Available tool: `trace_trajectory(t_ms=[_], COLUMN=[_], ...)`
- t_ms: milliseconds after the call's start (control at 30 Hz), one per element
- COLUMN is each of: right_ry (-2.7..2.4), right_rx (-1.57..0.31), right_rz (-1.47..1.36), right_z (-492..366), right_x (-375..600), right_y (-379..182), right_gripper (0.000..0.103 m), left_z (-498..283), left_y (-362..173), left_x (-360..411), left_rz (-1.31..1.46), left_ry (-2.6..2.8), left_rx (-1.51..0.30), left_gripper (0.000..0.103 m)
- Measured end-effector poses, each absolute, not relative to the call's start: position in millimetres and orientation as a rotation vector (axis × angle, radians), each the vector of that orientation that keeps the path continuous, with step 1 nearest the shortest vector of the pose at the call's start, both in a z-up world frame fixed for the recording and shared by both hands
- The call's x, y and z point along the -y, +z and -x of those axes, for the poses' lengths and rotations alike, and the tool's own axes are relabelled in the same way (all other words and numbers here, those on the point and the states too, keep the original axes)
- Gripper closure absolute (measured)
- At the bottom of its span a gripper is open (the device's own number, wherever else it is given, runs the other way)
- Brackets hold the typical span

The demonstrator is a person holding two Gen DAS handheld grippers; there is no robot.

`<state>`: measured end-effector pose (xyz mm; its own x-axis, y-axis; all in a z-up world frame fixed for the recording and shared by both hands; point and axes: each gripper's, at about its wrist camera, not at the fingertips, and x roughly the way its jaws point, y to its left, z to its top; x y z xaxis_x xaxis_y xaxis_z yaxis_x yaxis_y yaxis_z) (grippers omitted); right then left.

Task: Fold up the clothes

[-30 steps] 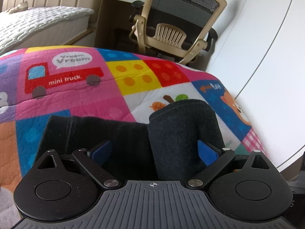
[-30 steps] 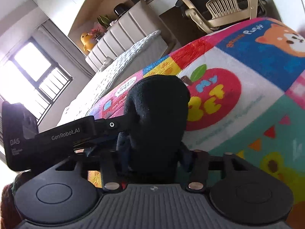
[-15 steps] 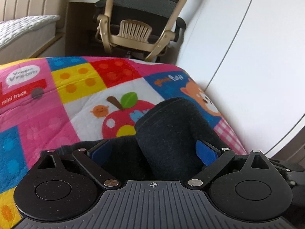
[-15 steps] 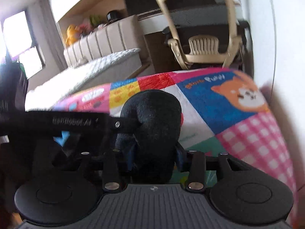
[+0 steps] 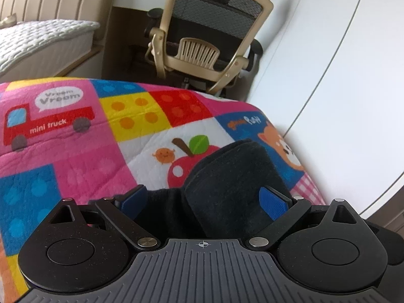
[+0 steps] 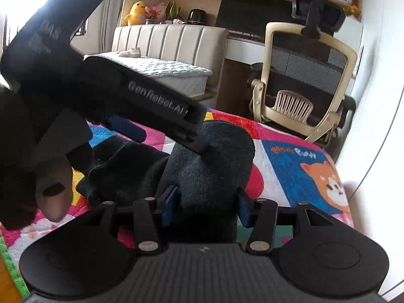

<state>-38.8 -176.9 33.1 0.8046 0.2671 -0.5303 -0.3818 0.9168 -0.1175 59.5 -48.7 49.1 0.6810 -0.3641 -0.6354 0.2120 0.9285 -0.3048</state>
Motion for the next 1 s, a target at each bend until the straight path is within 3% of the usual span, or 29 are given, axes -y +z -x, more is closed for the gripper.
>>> trace_trajectory(t_ms=[233,300,367,600,800,1000], right_ry=[0.423,0.420,0.401,0.416,0.474,0.530], right_rx=[-0.553,-0.566,-0.564,-0.513,-0.478,-0.518], right_rz=[-0.079,-0.109,-0.061,0.189,0.314,0.059], right_z=[27,22,21,39,50,38], right_x=[219,219,210,162,134,173], right_y=[43,41,38,29,26,36], right_gripper=[0.034,0.035,0.045,0.046,0.040,0.030], left_z=[-60,-61,-61,-59,-56,-61], left_y=[38,38,40,55,63,47], left_x=[46,44,40,8,22,17], left_rz=[0.130,0.136,0.157,0.293,0.246,0.194], left_ry=[-0.287,-0.291,-0.295,-0.298,-0.343,-0.268], left_rx=[-0.757,-0.756,-0.756,-0.744,-0.727,-0.748], left_gripper=[0.004,0.004,0.004,0.005,0.005,0.004])
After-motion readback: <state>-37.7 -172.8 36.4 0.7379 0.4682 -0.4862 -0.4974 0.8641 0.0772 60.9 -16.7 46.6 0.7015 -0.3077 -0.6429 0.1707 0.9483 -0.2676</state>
